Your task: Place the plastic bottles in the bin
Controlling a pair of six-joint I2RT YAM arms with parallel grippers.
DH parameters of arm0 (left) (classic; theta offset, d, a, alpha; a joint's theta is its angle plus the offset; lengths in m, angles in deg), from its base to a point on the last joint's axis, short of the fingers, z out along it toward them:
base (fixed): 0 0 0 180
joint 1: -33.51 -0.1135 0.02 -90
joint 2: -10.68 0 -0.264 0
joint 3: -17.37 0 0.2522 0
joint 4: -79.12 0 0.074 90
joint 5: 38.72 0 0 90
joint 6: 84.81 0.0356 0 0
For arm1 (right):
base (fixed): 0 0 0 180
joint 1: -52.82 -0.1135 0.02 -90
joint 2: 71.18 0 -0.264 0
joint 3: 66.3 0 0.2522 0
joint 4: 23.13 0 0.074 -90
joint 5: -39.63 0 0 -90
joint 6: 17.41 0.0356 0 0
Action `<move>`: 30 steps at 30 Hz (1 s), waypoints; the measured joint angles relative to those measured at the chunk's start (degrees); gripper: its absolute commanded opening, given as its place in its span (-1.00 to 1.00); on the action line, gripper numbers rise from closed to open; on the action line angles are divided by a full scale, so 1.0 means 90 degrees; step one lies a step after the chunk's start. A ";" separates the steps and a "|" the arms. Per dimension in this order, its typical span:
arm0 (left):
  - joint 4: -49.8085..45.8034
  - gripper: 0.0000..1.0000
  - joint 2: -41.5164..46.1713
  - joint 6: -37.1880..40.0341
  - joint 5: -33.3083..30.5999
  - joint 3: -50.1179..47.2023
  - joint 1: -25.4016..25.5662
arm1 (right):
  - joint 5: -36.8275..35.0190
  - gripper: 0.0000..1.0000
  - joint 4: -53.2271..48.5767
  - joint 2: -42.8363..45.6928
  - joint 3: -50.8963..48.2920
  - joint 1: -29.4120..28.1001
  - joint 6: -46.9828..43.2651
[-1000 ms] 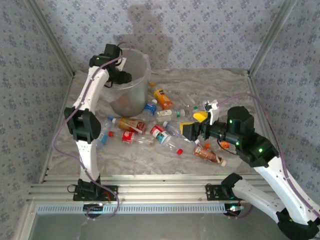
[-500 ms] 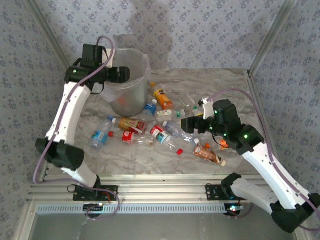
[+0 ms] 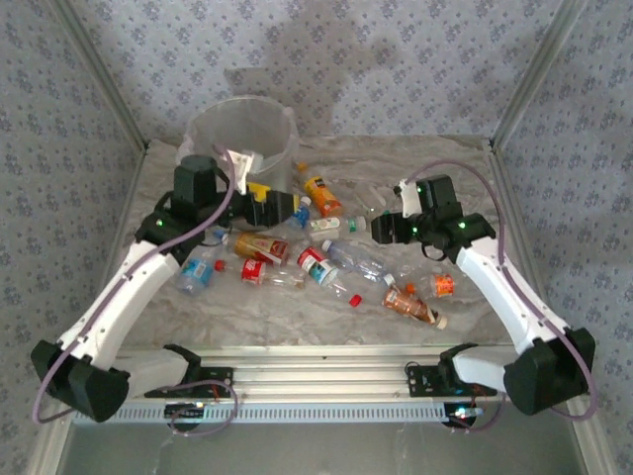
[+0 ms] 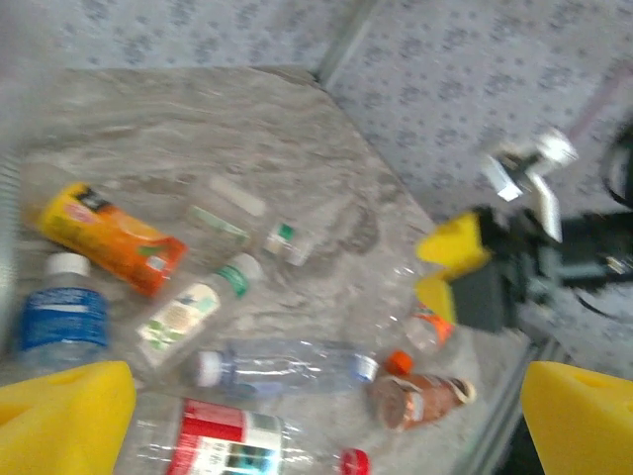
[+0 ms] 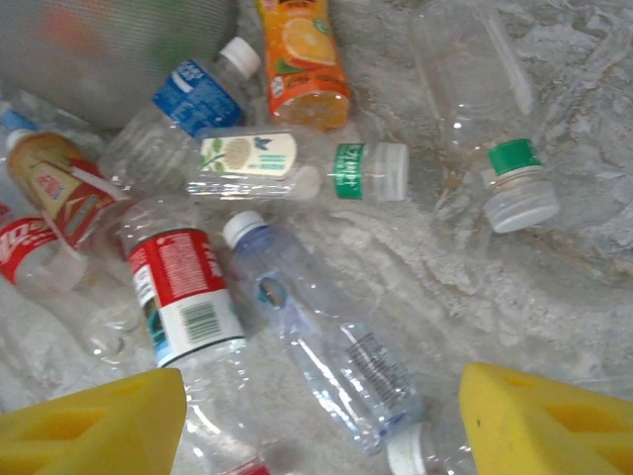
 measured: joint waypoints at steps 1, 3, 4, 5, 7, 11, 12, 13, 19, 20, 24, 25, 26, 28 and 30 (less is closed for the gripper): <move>0.0138 0.99 0.0100 -0.0090 0.0017 -0.0160 0.0107 | 0.0022 0.48 0.0005 -0.0124 0.0044 0.0095 -0.0073; 0.0464 0.99 0.0301 -0.0284 0.0010 -0.0503 0.0313 | 0.0066 0.44 0.0010 -0.0430 0.0151 0.0338 -0.0255; 0.0566 0.99 0.0352 -0.0350 0.0010 -0.0612 0.0381 | 0.0061 0.42 0.0012 -0.0559 0.0187 0.0427 -0.0338; 0.0668 0.99 0.0393 -0.0415 0.0002 -0.0714 0.0461 | 0.0056 0.38 0.0012 -0.0731 0.0245 0.0537 -0.0437; 0.0838 0.99 0.0423 -0.0505 -0.0027 -0.0840 0.0597 | 0.0034 0.34 0.0024 -0.1022 0.0340 0.0670 -0.0595; 0.1122 0.99 0.0423 -0.0646 -0.0068 -0.1005 0.0780 | -0.0027 0.34 0.0044 -0.1659 0.0675 0.0838 -0.0840; 0.1168 0.99 0.0423 -0.0673 -0.0068 -0.1032 0.0814 | -0.0058 0.34 0.0056 -0.1800 0.0765 0.0850 -0.0886; 0.1209 0.99 0.0423 -0.0702 -0.0070 -0.1049 0.0840 | -0.0080 0.34 0.0068 -0.1926 0.0840 0.0857 -0.0930; 0.1535 0.99 0.0420 -0.0801 -0.0087 -0.1183 0.1018 | -0.0151 0.34 0.0153 -0.2820 0.1302 0.0857 -0.1287; 0.1574 0.99 0.0420 -0.0826 -0.0090 -0.1226 0.1030 | -0.0185 0.35 0.0153 -0.2990 0.1379 0.0857 -0.1348; 0.1751 0.99 0.0420 -0.0916 -0.0083 -0.1438 0.1122 | -0.0350 0.40 0.0189 -0.3599 0.1617 0.0862 -0.1579; 0.1792 0.99 0.0420 -0.0930 -0.0080 -0.1486 0.1154 | -0.0398 0.41 0.0187 -0.3716 0.1668 0.0862 -0.1627; 0.1821 0.99 0.0423 -0.0954 -0.0080 -0.1542 0.1190 | -0.0449 0.41 0.0189 -0.3837 0.1717 0.0862 -0.1683; 0.1904 0.99 0.0423 -0.1015 -0.0080 -0.1651 0.1239 | -0.0527 0.42 0.0189 -0.4027 0.1819 0.0862 -0.1756; 0.1994 0.99 0.0423 -0.1088 -0.0078 -0.1758 0.1282 | -0.0602 0.42 0.0189 -0.4206 0.1936 0.0862 -0.1834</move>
